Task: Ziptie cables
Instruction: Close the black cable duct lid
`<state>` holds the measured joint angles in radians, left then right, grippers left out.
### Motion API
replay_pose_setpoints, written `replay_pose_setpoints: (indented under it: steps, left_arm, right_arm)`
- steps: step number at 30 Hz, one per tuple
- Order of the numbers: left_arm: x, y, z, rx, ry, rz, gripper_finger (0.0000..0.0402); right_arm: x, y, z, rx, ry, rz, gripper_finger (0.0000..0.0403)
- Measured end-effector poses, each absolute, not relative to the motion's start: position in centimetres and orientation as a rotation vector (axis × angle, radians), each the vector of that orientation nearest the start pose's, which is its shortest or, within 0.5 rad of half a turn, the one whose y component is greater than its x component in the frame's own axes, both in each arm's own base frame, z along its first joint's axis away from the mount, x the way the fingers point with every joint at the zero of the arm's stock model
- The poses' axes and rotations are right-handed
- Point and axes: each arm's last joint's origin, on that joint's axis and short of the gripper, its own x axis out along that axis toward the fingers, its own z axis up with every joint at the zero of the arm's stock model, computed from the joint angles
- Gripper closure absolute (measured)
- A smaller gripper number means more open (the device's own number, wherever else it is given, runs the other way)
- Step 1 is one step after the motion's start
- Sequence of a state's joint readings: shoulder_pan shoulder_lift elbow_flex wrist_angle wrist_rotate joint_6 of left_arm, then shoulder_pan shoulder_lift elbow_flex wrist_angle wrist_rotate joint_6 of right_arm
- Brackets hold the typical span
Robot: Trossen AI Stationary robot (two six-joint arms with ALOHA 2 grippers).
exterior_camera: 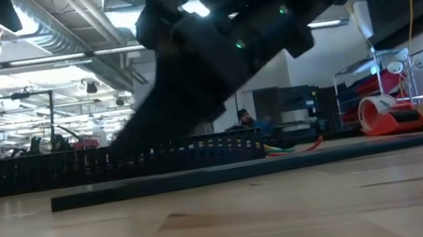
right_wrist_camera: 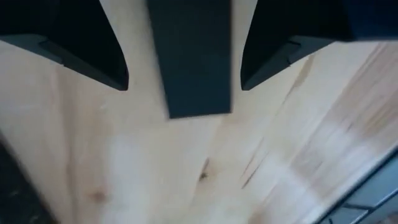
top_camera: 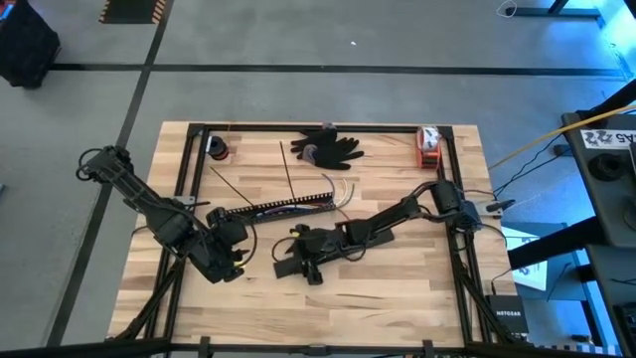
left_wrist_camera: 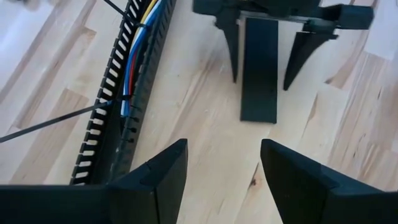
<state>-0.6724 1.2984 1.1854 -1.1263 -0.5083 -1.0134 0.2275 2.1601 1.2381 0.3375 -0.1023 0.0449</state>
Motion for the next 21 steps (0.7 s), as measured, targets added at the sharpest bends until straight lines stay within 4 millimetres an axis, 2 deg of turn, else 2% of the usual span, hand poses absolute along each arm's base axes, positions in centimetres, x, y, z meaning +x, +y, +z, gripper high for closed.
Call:
replay_pose_setpoints:
  steps: [4,11,17,21]
  left_arm:
    - [18.8,-13.2,30.2,-0.223,0.955,0.366,0.0206]
    - [18.7,-13.1,30.1,-0.206,0.964,0.37,0.0206]
    - [18.7,-13.1,30.1,-0.225,0.959,0.377,0.0206]
    - [18.7,-13.1,30.1,-0.227,0.958,0.378,0.0206]
  right_arm:
    - [42.7,11.2,10.0,-0.017,0.639,0.293,0.01]
    - [43.0,10.6,8.4,-0.07,0.661,0.232,0.01]
    - [43.0,10.5,9.5,-0.075,0.655,0.198,0.01]
    - [43.7,10.6,10.5,-0.082,0.618,0.189,0.01]
